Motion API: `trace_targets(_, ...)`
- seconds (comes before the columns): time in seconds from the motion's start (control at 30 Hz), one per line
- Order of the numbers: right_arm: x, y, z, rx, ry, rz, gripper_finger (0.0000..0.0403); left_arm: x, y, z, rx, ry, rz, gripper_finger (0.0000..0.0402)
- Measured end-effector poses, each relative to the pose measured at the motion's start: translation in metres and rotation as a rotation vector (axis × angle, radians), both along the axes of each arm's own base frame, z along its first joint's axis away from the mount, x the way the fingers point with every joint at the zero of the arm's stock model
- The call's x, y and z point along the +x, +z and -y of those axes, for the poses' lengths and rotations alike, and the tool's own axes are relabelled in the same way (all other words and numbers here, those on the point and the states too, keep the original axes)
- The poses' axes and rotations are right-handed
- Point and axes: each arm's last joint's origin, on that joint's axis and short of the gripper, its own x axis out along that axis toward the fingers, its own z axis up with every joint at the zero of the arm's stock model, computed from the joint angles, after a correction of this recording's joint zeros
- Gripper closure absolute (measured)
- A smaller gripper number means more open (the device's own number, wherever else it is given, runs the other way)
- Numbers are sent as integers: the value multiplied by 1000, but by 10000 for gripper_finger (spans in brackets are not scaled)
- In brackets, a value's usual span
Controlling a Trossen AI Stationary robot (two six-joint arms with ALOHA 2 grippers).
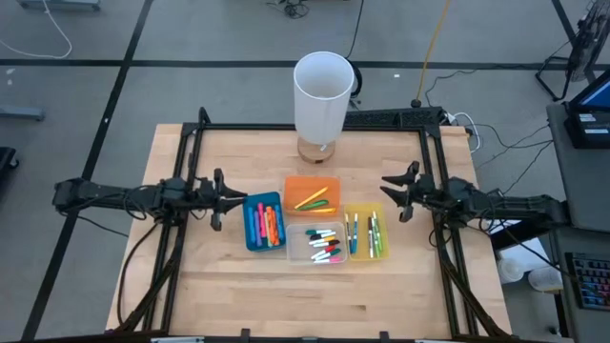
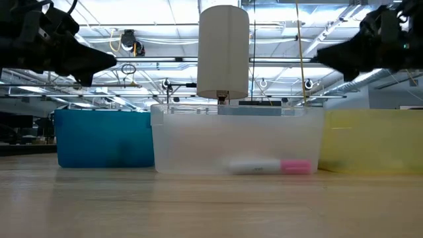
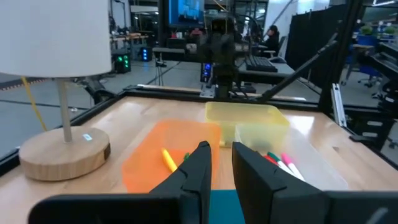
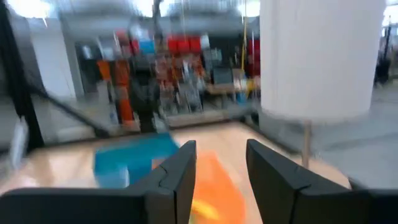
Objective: Pick & Place Markers
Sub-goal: Return to Home Position
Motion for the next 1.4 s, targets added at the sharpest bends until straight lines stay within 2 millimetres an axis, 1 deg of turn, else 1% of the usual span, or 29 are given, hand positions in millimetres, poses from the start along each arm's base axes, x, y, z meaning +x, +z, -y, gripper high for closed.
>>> trace_targets(0.07, 1, -4, 0, -8, -4, -43, 275, 0, 1, 0, -1, 9, 6, 334)
trace_targets(0.23, 1, -5, 0, -9, 1, -57, 275, 0, 1, 0, -2, 7, 6, 334)
trace_targets(1.4, 1, -5, 0, -9, 1, -52, 275, 0, 1, 0, -2, 5, 4, 334)
